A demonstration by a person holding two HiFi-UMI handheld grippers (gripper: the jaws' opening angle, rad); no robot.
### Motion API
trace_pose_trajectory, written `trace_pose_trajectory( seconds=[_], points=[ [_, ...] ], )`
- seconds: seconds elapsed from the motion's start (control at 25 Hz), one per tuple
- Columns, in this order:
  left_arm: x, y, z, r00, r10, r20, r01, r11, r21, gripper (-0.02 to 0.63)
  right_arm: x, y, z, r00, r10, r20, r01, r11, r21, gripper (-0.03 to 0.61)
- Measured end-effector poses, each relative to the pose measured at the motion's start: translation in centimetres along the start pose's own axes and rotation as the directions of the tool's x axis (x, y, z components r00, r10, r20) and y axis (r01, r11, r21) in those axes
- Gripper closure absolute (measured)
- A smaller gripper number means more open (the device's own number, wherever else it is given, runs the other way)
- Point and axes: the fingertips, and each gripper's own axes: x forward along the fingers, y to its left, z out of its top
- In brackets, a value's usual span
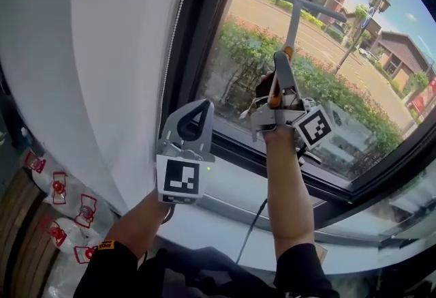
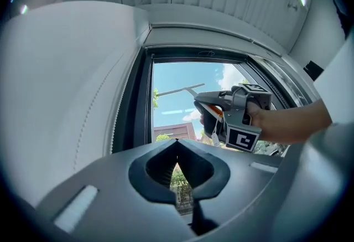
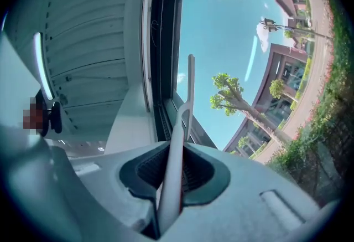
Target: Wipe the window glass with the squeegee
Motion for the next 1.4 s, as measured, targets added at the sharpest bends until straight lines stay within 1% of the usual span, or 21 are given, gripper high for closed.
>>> trace_pose_trajectory(
  seconds=[0.12,0.24,0.32,0.4,0.64,0.8,0.88,0.96,1.08,1.16,1.28,1.4],
  points=[
    [0.0,0.4,-1.7,1.000,-0.016,-0.022,0.016,1.000,-0.022,0.595,0.3,-0.4,-1.1,1.000,-0.020,0.010,0.020,1.000,0.015,0.529],
    [-0.4,0.6,-2.3,0.998,-0.030,-0.046,0.029,0.999,-0.029,0.595,-0.1,-0.6,-2.0,0.999,-0.031,0.012,0.031,0.999,0.024,0.529],
    [-0.5,0.5,-2.5,0.998,-0.046,-0.042,0.044,0.998,-0.035,0.595,-0.9,-0.7,-2.8,0.999,-0.041,0.013,0.041,0.998,0.041,0.529],
    [-0.8,0.3,-3.2,0.997,-0.055,-0.048,0.052,0.997,-0.054,0.595,-2.3,-1.1,-4.4,0.998,-0.061,0.007,0.061,0.996,0.067,0.529],
    [-2.0,-0.9,-7.6,0.987,-0.076,-0.145,0.062,0.993,-0.103,0.595,-8.1,-3.2,-10.5,0.990,-0.142,-0.018,0.143,0.978,0.152,0.529],
    [-3.2,-1.6,-10.7,0.972,-0.053,-0.229,0.029,0.994,-0.105,0.595,-11.6,-4.2,-13.1,0.981,-0.192,-0.035,0.195,0.962,0.190,0.529],
    [-3.6,-2.2,-11.5,0.970,-0.063,-0.235,0.035,0.992,-0.119,0.595,-13.0,-4.5,-13.9,0.978,-0.203,-0.044,0.207,0.959,0.192,0.529],
    [-3.7,-2.6,-12.1,0.969,-0.066,-0.239,0.035,0.991,-0.131,0.595,-13.6,-4.7,-14.2,0.977,-0.205,-0.055,0.211,0.959,0.188,0.529],
    [-3.7,-3.0,-13.1,0.964,-0.046,-0.260,0.001,0.985,-0.171,0.595,-14.0,-4.7,-14.2,0.977,-0.200,-0.069,0.210,0.961,0.183,0.529],
    [-3.6,-3.3,-13.5,0.963,-0.042,-0.268,-0.003,0.986,-0.164,0.595,-14.2,-4.7,-14.2,0.978,-0.193,-0.078,0.204,0.961,0.185,0.529],
    [-3.2,-3.9,-13.2,0.964,-0.039,-0.264,-0.007,0.985,-0.171,0.595,-14.3,-4.2,-13.8,0.982,-0.171,-0.086,0.185,0.963,0.194,0.529],
    [-2.6,-4.1,-12.4,0.968,-0.033,-0.249,-0.009,0.987,-0.163,0.595,-13.7,-2.9,-12.3,0.988,-0.134,-0.078,0.145,0.977,0.157,0.529]
  ],
)
